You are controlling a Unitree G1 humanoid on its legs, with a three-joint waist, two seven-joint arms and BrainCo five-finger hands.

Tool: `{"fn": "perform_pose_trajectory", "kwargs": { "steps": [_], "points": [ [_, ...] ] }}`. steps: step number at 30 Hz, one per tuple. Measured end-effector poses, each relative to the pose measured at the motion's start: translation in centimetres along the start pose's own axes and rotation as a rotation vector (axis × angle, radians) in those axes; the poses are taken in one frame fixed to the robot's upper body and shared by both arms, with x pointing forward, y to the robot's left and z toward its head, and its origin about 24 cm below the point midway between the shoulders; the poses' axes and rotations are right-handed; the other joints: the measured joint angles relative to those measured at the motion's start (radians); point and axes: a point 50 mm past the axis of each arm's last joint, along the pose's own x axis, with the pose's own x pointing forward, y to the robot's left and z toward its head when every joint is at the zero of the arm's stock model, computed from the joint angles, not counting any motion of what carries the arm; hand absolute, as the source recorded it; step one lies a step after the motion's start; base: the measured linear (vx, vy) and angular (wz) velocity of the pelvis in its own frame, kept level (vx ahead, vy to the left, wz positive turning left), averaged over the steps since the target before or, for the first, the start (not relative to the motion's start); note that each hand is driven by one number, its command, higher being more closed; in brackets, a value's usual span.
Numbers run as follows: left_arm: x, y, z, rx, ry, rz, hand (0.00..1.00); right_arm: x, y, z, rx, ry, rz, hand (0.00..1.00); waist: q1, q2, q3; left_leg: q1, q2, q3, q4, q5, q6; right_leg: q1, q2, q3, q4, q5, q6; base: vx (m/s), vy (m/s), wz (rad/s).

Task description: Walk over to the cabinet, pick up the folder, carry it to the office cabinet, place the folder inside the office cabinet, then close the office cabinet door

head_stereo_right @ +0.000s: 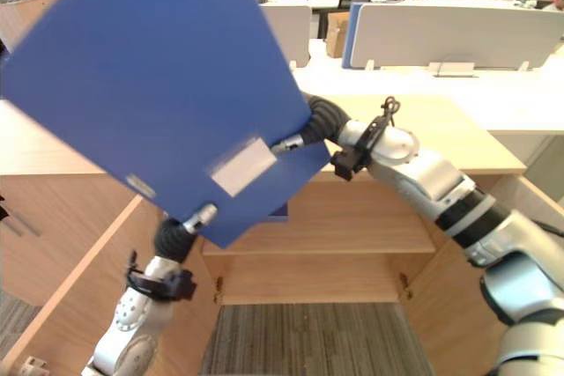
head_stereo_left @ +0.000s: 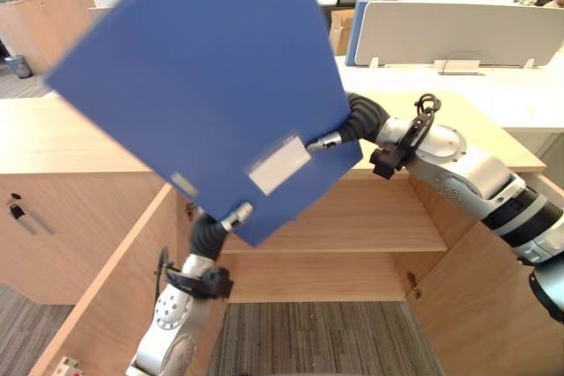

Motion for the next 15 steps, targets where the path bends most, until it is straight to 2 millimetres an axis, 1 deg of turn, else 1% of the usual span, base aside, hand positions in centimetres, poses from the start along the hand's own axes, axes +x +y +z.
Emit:
{"fn": "perform_pose_trajectory", "kwargs": {
  "steps": [1,3,4,5,6,7,8,9,10,11,12,13,14,15],
  "points": [
    [-0.3,-0.1,-0.8,0.004,0.051,-0.028,0.00,-0.1,0.3,-0.2,-0.003,0.003,0.014,1.00,-0.005,0.000,0.000,0.001,0.000,0.002,0.000,0.000,0.000,-0.001,0.000,0.001,0.001,0.000,0.000,0.00,0.002,-0.09],
    [-2.1,-0.7,-3.8,0.002,0.227,-0.126,0.00,-0.8,1.9,-1.2,0.016,0.004,0.068,1.00,-0.018,-0.001,0.001,0.002,0.005,0.014,-0.002,-0.002,-0.001,-0.005,0.002,0.015,-0.003,0.000,0.000,-0.01,-0.001,-0.15],
    [-2.5,-0.6,-4.7,-0.008,0.266,-0.142,0.00,-1.0,2.5,-1.6,0.039,0.000,0.075,1.00,-0.021,-0.001,0.001,0.002,0.005,0.019,-0.004,-0.003,-0.001,-0.006,0.003,0.018,-0.007,0.000,0.000,-0.02,-0.001,-0.20],
    [-3.5,-0.5,-6.4,-0.034,0.351,-0.150,0.00,-1.1,3.5,-2.2,0.064,-0.016,0.076,1.00,-0.031,0.000,0.001,0.006,0.008,0.028,-0.004,-0.005,-0.003,-0.006,0.005,0.026,-0.011,0.001,-0.001,-0.02,-0.002,-0.24],
    [-4.6,-0.3,-8.4,-0.065,0.451,-0.136,0.00,-1.1,4.3,-2.4,0.108,-0.060,0.063,1.00,-0.042,0.000,0.001,0.013,0.012,0.039,-0.004,-0.007,-0.005,-0.005,0.007,0.035,-0.011,0.001,-0.001,-0.01,-0.005,-0.27],
    [-5.3,-0.2,-9.5,-0.076,0.502,-0.116,0.00,-1.3,4.7,-2.4,0.136,-0.090,0.054,1.00,-0.045,0.000,0.001,0.016,0.015,0.046,-0.004,-0.009,-0.006,-0.005,0.008,0.042,-0.012,0.001,-0.001,0.00,-0.006,-0.28],
    [-6.6,0.4,-11.4,-0.109,0.598,-0.053,0.00,-1.9,5.0,-1.8,0.176,-0.166,0.024,1.00,-0.050,-0.002,0.002,0.018,0.020,0.055,-0.004,-0.011,-0.008,-0.006,0.009,0.052,-0.017,0.001,-0.001,0.00,-0.003,-0.23],
    [-8.2,1.2,-12.9,-0.132,0.679,0.029,0.00,-3.0,4.9,-1.1,0.182,-0.234,-0.020,1.00,-0.057,-0.004,0.004,0.017,0.021,0.060,-0.004,-0.012,-0.010,-0.006,0.012,0.056,-0.025,0.004,-0.003,0.01,-0.002,-0.19],
    [-9.0,1.7,-13.5,-0.137,0.711,0.066,0.00,-3.6,4.7,-0.8,0.168,-0.255,-0.045,1.00,-0.060,-0.004,0.004,0.018,0.022,0.062,-0.004,-0.013,-0.011,-0.006,0.013,0.059,-0.026,0.004,-0.004,0.01,-0.006,-0.13],
    [-10.3,2.4,-14.2,-0.153,0.756,0.139,0.00,-4.6,4.1,-0.5,0.137,-0.280,-0.097,1.00,-0.063,-0.004,0.004,0.020,0.023,0.067,-0.004,-0.015,-0.013,-0.006,0.015,0.066,-0.026,0.005,-0.004,0.02,-0.006,-0.16],
    [-12.0,3.6,-15.0,-0.178,0.797,0.256,0.00,-6.1,3.3,-0.4,0.089,-0.292,-0.181,1.00,-0.062,-0.005,0.005,0.024,0.025,0.078,-0.004,-0.018,-0.015,-0.007,0.017,0.076,-0.026,0.008,-0.008,0.02,-0.006,-0.27],
    [-13.8,4.7,-15.7,-0.206,0.833,0.386,0.00,-7.4,2.5,-0.8,0.043,-0.277,-0.271,1.00,-0.063,-0.006,0.006,0.030,0.028,0.091,-0.005,-0.020,-0.017,-0.008,0.020,0.088,-0.027,0.010,-0.010,0.01,-0.003,-0.29],
    [-14.7,5.1,-15.9,-0.219,0.847,0.448,0.00,-7.9,2.3,-1.2,0.033,-0.259,-0.307,1.00,-0.064,-0.007,0.007,0.033,0.030,0.097,-0.005,-0.022,-0.018,-0.008,0.021,0.096,-0.027,0.010,-0.011,0.00,-0.002,-0.31],
    [-16.2,5.6,-16.3,-0.248,0.869,0.533,0.00,-8.5,2.2,-2.1,0.039,-0.227,-0.345,1.00,-0.065,-0.010,0.009,0.037,0.033,0.106,-0.005,-0.024,-0.019,-0.009,0.024,0.106,-0.027,0.012,-0.011,0.00,-0.004,-0.27]
  ]
}}
